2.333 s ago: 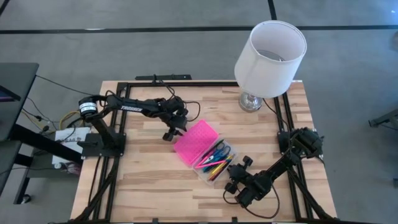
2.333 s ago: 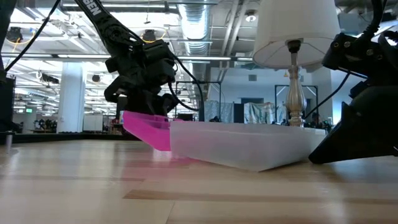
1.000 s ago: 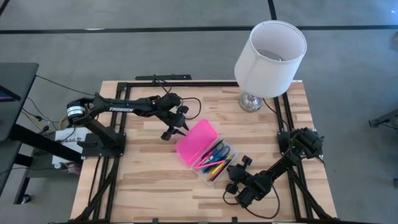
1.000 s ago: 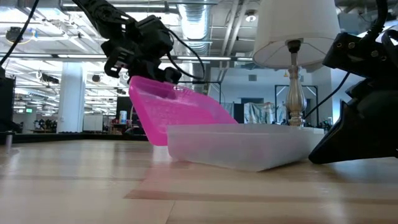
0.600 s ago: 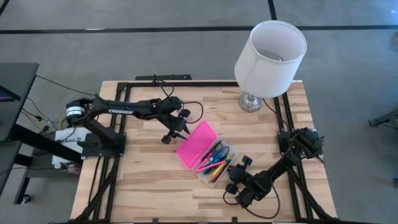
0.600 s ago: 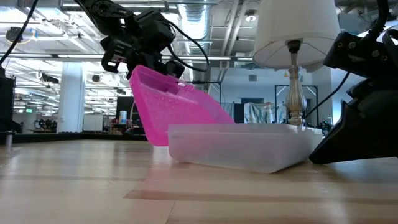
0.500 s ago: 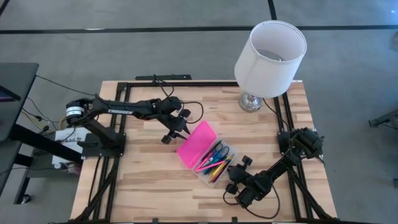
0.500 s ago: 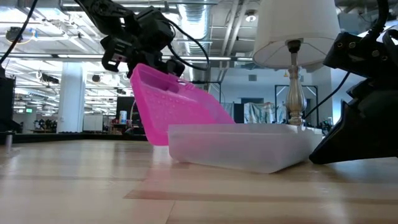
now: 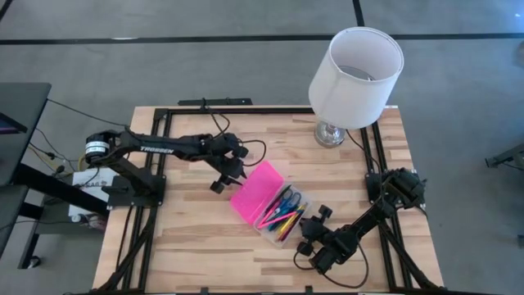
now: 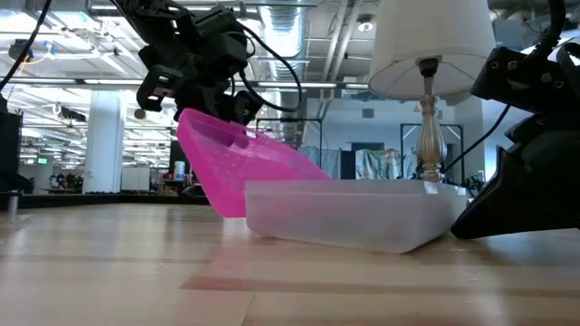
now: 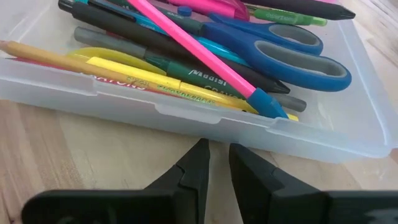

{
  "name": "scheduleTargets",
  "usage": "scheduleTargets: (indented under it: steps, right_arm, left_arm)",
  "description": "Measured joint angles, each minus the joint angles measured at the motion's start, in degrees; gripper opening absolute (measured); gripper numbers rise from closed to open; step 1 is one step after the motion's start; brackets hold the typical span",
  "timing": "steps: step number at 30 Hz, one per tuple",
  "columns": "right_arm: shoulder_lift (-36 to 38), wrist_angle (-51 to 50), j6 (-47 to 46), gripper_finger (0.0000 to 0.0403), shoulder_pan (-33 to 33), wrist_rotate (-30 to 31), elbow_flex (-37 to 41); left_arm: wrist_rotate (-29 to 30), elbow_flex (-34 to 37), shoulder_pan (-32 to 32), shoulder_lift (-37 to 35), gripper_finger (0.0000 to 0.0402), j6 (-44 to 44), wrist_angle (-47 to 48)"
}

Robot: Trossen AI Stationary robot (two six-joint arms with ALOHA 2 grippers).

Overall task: Pick & place school supplies into a supply box
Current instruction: Close the pink supply box

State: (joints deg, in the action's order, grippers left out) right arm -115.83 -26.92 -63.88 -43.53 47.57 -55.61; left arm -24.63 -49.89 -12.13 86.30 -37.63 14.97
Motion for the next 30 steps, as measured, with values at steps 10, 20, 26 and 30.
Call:
scheduleTargets:
  steps: [10, 20, 26, 30]
  right_arm:
    - [0.00, 0.21, 0.04, 0.0063, 0.33, 0.02, 0.00]
    - [0.04, 0.39, 0.07, 0.0063, 0.50, -0.01, 0.00]
    - [0.04, 0.42, 0.07, 0.0063, 0.52, -0.02, -0.02]
    - [0.04, 0.59, 0.04, 0.0063, 0.51, -0.01, 0.00]
  left_arm:
    - [3.04, 0.11, 2.96, 0.04, 0.0132, 0.98, 3.65]
    - [6.32, 0.11, 3.63, 0.15, 0.0132, 3.23, 7.18]
    - [7.28, 0.50, 3.61, 1.80, 0.0132, 3.82, 6.73]
    - [9.12, 0.61, 3.56, 6.95, 0.0132, 3.83, 6.04]
